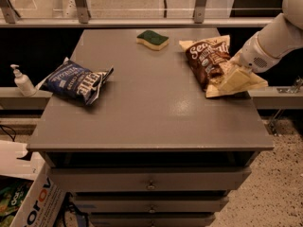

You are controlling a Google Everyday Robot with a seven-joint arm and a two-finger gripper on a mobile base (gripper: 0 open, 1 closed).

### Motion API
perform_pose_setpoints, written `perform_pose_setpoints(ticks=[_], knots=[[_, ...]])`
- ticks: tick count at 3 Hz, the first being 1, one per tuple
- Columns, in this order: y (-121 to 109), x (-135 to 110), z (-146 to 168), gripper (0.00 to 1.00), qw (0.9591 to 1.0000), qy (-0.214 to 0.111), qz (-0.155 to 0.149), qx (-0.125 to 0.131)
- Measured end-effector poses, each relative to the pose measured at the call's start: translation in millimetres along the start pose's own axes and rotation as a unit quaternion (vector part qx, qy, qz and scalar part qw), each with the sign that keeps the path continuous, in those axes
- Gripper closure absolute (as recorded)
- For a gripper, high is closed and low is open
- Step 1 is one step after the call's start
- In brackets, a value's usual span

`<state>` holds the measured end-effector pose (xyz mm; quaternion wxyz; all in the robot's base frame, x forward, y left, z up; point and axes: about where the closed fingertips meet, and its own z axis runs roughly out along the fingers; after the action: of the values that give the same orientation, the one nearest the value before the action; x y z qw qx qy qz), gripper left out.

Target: Move brown chip bag near blue chip bag

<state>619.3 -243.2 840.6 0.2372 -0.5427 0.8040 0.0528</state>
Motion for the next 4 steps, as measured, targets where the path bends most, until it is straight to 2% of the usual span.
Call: perform_pose_setpoints(ticks=[1, 2, 3, 4], knots=[[8.8, -21.1, -4.0, 0.87, 0.9998, -0.018, -0.004, -0.009], [36.4, -66.4, -4.1, 1.0, 0.9979, -0.044, -0.03, -0.037], [62.2, -91.6, 3.5, 1.0, 0.9952, -0.055, -0.051, -0.063], [103.5, -119.3, 18.9, 1.0, 0.9892, -0.055, -0.094, -0.098]])
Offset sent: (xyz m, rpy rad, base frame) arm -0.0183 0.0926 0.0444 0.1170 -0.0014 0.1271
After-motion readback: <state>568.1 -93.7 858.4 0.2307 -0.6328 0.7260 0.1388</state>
